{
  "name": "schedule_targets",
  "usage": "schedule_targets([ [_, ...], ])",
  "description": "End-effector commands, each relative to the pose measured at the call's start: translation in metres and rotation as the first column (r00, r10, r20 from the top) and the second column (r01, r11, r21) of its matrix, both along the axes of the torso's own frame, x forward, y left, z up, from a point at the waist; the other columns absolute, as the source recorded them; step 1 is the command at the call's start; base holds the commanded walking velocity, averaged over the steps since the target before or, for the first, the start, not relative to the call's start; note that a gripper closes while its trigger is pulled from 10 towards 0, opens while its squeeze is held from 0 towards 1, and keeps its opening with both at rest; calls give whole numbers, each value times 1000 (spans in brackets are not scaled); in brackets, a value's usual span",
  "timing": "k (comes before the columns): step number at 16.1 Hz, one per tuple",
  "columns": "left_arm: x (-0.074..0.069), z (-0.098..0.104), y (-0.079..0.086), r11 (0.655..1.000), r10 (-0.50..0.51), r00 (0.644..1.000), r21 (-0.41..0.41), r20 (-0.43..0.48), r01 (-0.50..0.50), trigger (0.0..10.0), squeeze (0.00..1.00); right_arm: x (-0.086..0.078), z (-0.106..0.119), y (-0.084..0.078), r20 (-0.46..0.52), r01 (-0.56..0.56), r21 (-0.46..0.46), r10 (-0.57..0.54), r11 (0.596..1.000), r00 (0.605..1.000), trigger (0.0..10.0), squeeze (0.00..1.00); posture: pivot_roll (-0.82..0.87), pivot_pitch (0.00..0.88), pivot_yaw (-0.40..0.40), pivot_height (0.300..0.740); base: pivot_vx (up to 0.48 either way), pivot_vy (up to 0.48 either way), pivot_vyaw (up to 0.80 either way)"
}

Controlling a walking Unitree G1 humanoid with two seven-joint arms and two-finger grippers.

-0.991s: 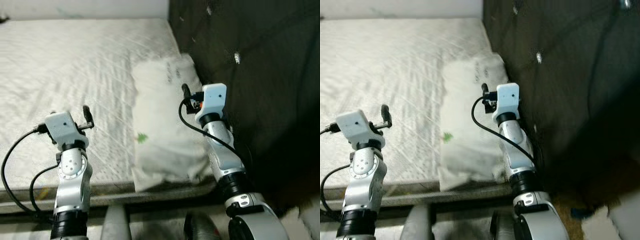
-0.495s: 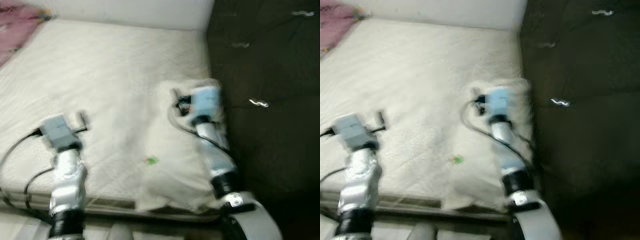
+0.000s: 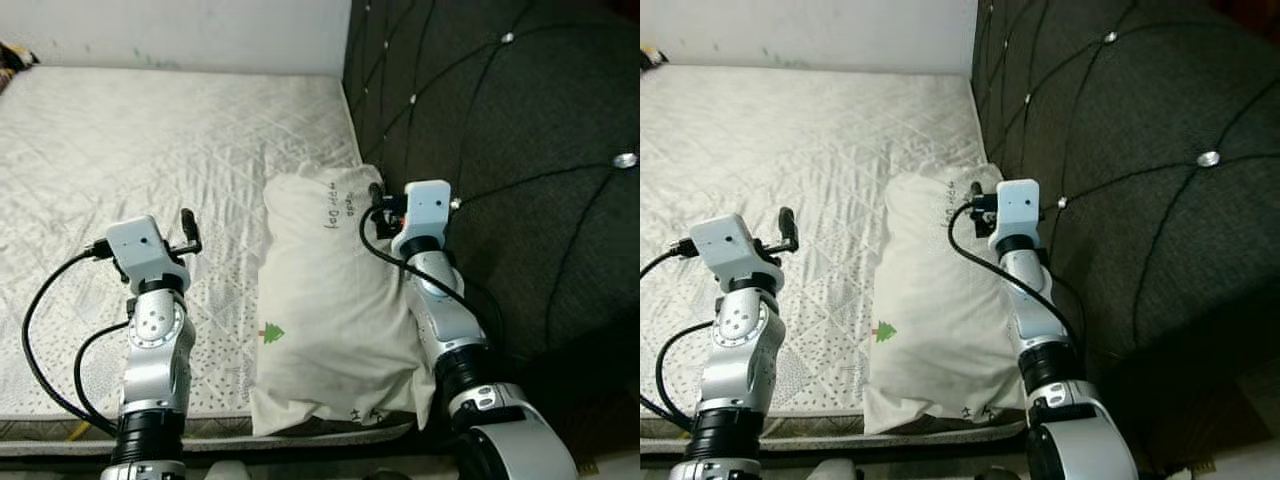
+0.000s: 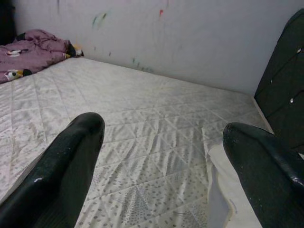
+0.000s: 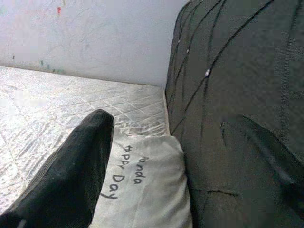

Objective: Clean up the room

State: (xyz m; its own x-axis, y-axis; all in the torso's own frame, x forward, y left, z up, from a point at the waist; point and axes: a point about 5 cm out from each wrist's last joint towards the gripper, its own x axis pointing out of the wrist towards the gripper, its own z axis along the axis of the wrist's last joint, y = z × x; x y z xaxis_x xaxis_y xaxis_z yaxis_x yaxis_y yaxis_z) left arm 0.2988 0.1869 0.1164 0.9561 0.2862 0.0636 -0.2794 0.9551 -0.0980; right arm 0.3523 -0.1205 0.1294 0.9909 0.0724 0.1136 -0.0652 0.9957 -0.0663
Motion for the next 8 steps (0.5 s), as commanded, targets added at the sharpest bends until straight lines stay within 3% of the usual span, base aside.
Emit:
schedule_targets([
  [1, 1, -1, -2, 1000, -11, 1000, -5, -6, 11, 10000, 0, 2, 0, -4, -5, 20, 8, -20, 1000, 1000, 10000, 1000, 73, 0, -12, 740, 0, 0, 0],
  [5, 1, -1, -3, 999, -23, 1000, -24, 6, 23, 10000, 0, 4, 1, -3, 0, 26, 6, -26, 1000, 1000, 10000, 1000, 71, 0, -14, 740, 0, 0, 0],
  [6, 1, -1, -5, 999, -31, 999, -29, 13, 32, 10000, 0, 4, 1, -1, -3, 18, 7, -18, 1000, 1000, 10000, 835, 71, 0, -14, 740, 0, 0, 0],
  [7, 1, -1, -6, 999, -32, 999, -28, 12, 32, 10000, 0, 5, 1, 0, -2, 12, 7, -12, 1000, 1000, 10000, 329, 71, 0, -12, 740, 0, 0, 0],
  [8, 1, -1, -6, 999, -29, 1000, -36, 12, 30, 10000, 0, 5, 3, 4, 2, -6, 11, 6, 1000, 1000, 10000, 0, 71, 0, -12, 740, 0, 0, 0],
])
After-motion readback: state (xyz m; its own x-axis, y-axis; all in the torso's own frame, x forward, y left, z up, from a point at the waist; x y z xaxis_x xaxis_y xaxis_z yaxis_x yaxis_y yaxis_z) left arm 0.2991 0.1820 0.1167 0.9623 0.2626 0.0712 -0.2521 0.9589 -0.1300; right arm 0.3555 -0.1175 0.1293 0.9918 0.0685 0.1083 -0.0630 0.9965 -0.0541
